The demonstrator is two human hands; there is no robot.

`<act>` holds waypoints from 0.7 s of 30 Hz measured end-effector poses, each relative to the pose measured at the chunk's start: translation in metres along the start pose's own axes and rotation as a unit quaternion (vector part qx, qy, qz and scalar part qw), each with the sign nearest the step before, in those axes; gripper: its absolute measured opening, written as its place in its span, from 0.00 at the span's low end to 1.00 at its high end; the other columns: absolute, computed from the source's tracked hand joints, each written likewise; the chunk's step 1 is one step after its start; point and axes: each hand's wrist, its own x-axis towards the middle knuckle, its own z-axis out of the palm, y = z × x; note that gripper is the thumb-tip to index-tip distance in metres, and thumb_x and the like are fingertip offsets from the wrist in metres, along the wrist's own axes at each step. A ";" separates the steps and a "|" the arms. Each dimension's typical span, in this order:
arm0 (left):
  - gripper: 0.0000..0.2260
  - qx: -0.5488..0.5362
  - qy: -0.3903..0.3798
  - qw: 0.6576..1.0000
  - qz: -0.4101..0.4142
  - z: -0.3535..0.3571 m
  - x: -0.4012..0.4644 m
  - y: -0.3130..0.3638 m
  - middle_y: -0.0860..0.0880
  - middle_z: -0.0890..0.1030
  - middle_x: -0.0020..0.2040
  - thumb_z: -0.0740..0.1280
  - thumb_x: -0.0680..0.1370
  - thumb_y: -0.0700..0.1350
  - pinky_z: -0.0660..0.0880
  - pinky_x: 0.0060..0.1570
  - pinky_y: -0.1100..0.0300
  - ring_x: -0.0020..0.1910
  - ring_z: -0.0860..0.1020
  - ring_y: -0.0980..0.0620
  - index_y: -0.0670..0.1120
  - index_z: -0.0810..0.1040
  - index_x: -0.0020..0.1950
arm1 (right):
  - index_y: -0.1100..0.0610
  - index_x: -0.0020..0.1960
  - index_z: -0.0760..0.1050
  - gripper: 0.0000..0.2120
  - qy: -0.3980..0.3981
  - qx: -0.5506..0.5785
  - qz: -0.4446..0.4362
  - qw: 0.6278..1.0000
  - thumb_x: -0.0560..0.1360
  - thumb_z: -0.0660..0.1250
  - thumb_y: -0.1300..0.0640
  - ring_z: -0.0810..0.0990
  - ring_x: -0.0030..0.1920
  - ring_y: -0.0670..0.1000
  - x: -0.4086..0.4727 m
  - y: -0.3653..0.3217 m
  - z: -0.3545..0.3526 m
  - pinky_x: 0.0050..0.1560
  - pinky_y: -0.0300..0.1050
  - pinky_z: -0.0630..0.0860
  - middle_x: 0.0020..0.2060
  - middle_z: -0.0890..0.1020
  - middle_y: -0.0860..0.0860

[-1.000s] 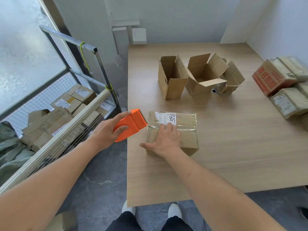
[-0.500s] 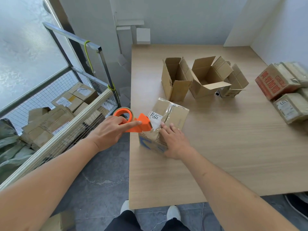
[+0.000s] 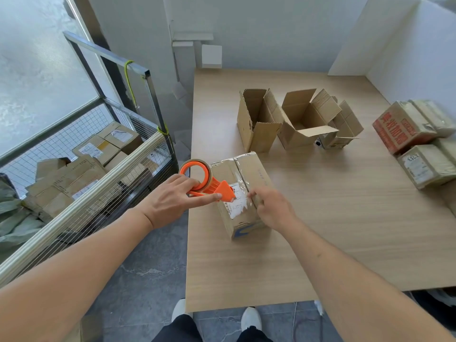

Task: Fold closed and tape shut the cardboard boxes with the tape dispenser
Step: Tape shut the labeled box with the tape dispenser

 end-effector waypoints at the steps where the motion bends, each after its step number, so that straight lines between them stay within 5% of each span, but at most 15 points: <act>1: 0.38 0.004 0.002 1.000 0.003 0.000 0.000 0.000 0.40 0.80 0.53 0.72 0.75 0.34 0.77 0.50 0.47 0.47 0.79 0.42 0.59 0.61 0.78 | 0.43 0.57 0.80 0.21 0.010 0.066 0.014 0.998 0.76 0.57 0.65 0.78 0.53 0.51 0.000 -0.005 0.000 0.46 0.43 0.73 0.51 0.82 0.45; 4: 0.37 0.014 0.017 1.000 0.003 0.003 0.000 0.000 0.40 0.80 0.54 0.72 0.75 0.35 0.77 0.51 0.47 0.48 0.79 0.42 0.58 0.62 0.78 | 0.51 0.56 0.81 0.16 0.017 0.278 0.020 0.960 0.82 0.58 0.65 0.82 0.48 0.50 -0.002 -0.021 -0.002 0.45 0.33 0.75 0.51 0.84 0.49; 8: 0.34 0.006 0.031 1.000 -0.003 0.007 0.001 0.002 0.39 0.81 0.54 0.69 0.76 0.33 0.79 0.53 0.45 0.47 0.80 0.40 0.54 0.63 0.78 | 0.56 0.60 0.80 0.11 -0.028 0.399 0.032 0.916 0.84 0.60 0.60 0.87 0.47 0.56 -0.009 -0.032 -0.003 0.52 0.56 0.82 0.52 0.86 0.55; 12: 0.30 0.001 0.029 1.000 -0.010 0.014 0.001 0.005 0.40 0.82 0.55 0.70 0.78 0.35 0.79 0.56 0.45 0.49 0.82 0.40 0.50 0.65 0.76 | 0.53 0.58 0.82 0.09 -0.037 0.395 -0.003 0.918 0.84 0.63 0.59 0.87 0.46 0.55 -0.013 -0.032 -0.001 0.52 0.58 0.83 0.49 0.86 0.55; 17: 0.17 -0.013 0.026 1.000 -0.013 0.012 0.003 0.008 0.41 0.82 0.55 0.60 0.81 0.41 0.79 0.54 0.46 0.48 0.81 0.41 0.46 0.67 0.71 | 0.50 0.53 0.83 0.07 -0.010 0.377 -0.018 0.926 0.81 0.69 0.49 0.87 0.47 0.53 -0.015 -0.034 -0.004 0.49 0.59 0.84 0.47 0.86 0.51; 21: 0.19 -0.022 0.027 0.999 -0.008 0.012 0.005 0.011 0.41 0.83 0.55 0.68 0.80 0.38 0.79 0.54 0.45 0.49 0.82 0.40 0.45 0.67 0.69 | 0.46 0.49 0.84 0.12 0.018 0.301 -0.038 0.953 0.73 0.75 0.39 0.85 0.42 0.50 -0.013 -0.040 -0.014 0.45 0.52 0.84 0.43 0.86 0.43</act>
